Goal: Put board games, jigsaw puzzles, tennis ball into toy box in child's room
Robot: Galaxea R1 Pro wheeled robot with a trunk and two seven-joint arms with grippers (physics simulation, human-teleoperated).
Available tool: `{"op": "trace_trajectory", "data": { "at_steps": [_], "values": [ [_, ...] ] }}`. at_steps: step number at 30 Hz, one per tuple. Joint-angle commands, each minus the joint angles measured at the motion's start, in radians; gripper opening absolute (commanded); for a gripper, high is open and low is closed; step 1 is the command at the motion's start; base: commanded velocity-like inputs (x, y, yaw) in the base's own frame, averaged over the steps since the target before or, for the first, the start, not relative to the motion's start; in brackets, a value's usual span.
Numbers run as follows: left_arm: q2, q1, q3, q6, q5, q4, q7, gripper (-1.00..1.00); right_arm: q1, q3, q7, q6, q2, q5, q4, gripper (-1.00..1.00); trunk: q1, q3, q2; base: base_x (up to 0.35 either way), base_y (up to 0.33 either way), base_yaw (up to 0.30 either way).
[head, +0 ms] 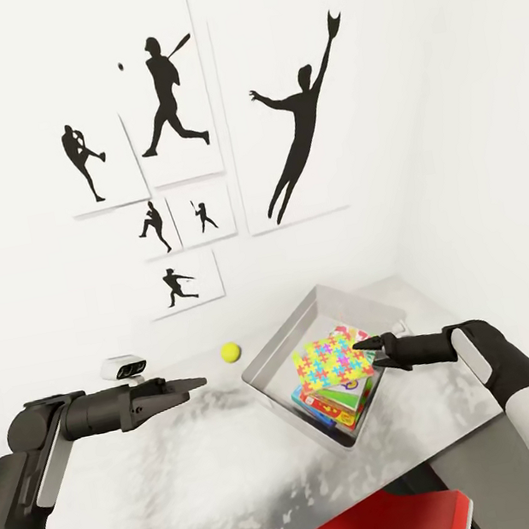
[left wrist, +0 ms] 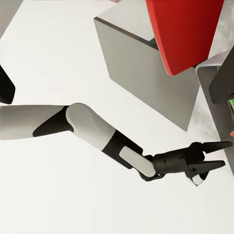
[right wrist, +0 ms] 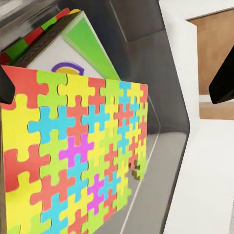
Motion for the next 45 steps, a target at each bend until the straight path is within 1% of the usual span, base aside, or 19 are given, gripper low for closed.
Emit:
{"op": "trace_trajectory", "data": {
  "at_steps": [1, 45],
  "values": [
    [0.000, -0.001, 0.000, 0.011, 0.000, 0.000, -0.004, 1.00, -0.001, -0.002, 0.007, 0.003, 0.000, 0.006, 0.000, 1.00, 0.001, -0.001, -0.002, 0.000, 0.000, 0.000],
    [0.001, -0.001, 0.000, 0.011, 0.000, 0.000, -0.004, 1.00, 0.000, -0.006, 0.007, 0.003, 0.000, 0.007, -0.008, 1.00, 0.001, 0.068, -0.002, 0.000, 0.000, 0.000]
  ]
}}
